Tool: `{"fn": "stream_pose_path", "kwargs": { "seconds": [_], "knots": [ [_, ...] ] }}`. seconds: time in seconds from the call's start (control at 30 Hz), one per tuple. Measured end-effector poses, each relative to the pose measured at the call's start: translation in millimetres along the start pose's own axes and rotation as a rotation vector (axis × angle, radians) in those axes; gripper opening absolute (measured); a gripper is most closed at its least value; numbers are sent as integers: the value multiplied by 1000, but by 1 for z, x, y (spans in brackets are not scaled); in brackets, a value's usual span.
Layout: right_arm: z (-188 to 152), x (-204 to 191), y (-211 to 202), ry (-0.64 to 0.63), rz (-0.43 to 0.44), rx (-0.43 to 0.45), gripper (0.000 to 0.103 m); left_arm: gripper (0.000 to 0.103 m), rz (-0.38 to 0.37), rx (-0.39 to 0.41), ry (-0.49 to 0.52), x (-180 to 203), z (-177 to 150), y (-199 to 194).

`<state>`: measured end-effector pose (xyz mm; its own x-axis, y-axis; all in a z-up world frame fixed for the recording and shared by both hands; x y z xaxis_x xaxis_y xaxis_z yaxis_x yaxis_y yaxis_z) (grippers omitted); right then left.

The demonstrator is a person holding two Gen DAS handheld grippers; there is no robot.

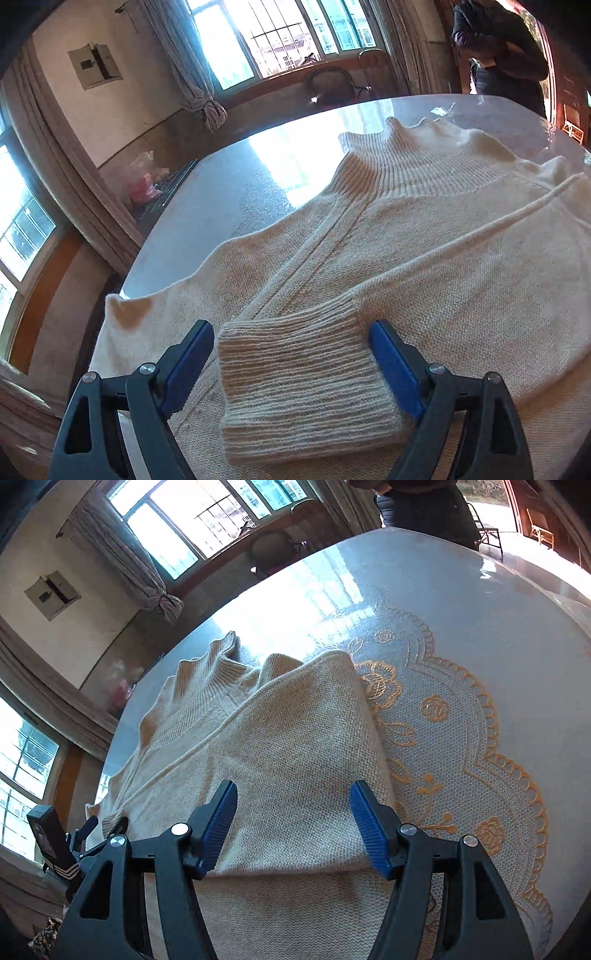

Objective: Fold clothes
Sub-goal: 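Smooth the folded sleeve flat with the open right tool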

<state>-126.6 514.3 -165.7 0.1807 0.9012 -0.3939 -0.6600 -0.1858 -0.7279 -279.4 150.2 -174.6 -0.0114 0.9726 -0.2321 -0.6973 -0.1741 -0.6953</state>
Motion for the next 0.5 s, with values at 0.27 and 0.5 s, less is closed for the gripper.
{"fn": "stream_pose_path", "kwargs": {
  "seconds": [0.27,0.5],
  "knots": [
    [8,28,-29,170,134,38,67,103,-98,-73,-139,-17,-6,16],
    [-35,15,-27,295,340,-50,67,103,-181,-126,-233,-25,-14,19]
  ]
}}
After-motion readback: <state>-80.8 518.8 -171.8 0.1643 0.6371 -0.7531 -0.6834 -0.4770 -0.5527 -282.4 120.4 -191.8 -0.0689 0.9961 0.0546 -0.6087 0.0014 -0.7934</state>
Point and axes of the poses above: each gripper's, at about its wrist camera, not at the fingertips, and y roughly the way its jaws point, x to its right, z to its top, the point moved 9 cm from there along y, roughly the way its jaws point, and after that the axes turned 9 degrees about -y, right-handed, at the moved point
